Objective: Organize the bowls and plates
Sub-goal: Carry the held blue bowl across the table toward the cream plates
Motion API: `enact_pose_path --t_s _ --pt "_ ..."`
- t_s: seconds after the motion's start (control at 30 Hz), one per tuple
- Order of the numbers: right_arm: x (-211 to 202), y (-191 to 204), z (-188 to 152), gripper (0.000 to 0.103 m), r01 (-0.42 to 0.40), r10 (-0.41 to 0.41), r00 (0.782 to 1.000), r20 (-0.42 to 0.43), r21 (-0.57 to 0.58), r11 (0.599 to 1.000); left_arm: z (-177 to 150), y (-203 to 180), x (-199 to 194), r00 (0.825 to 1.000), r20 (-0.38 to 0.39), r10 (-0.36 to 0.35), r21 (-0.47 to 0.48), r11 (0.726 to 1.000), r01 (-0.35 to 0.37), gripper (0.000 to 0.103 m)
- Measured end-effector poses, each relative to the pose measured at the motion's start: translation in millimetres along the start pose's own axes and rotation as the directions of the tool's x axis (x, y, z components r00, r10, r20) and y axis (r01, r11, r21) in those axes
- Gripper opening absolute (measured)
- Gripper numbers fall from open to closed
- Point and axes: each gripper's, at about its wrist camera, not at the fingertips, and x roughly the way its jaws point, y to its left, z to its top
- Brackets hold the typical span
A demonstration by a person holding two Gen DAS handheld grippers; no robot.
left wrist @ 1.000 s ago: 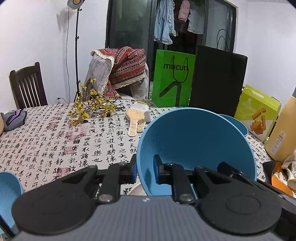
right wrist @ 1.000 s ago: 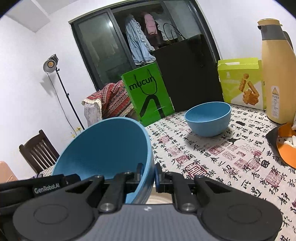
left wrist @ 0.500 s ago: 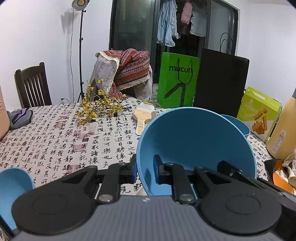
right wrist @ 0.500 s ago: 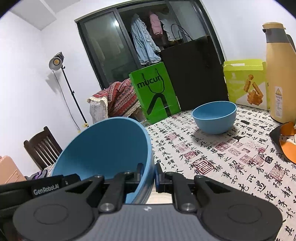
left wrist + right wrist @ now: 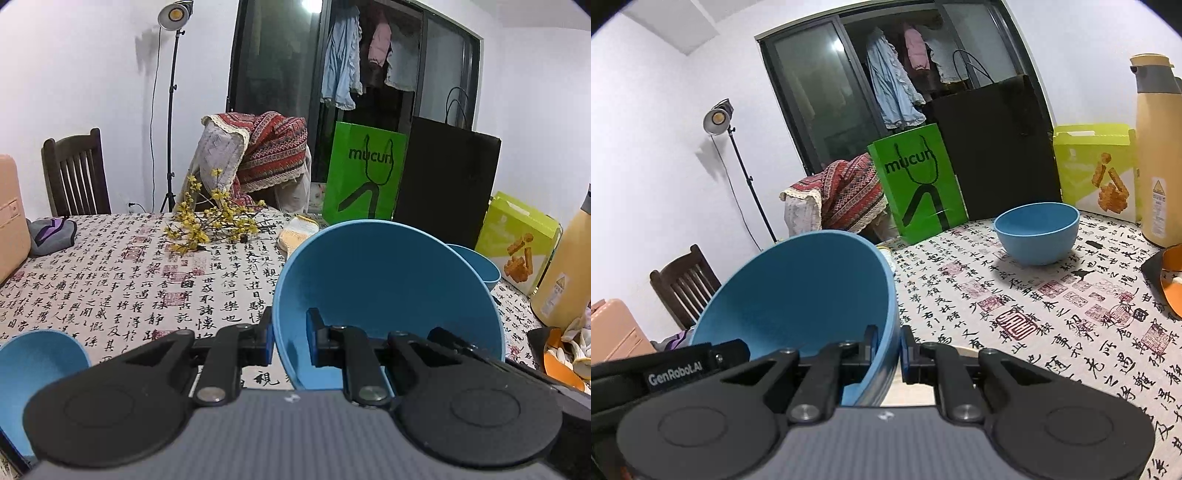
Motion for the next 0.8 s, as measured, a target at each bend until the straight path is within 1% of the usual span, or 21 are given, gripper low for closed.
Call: enact_pose_path --t_s 0.2,0.3,0.8 --pt "-2 8 -5 0.012 -0.013 0.013 1.0 -0.001 -0.007 1.0 -3 7 -5 1.0 0.011 0.012 0.001 1.0 -0.012 0.016" --pt "-3 12 -7 0.012 -0.02 0.02 1.0 -0.003 -0.012 1.0 -4 8 -7 1.0 0.01 0.029 0.008 1.0 -0.029 0.017" --pt "-6 27 -13 0.012 -0.039 0.039 0.999 -0.006 -0.035 0.999 -7 22 -15 0.999 0.022 0.05 0.003 0.999 -0.05 0.017"
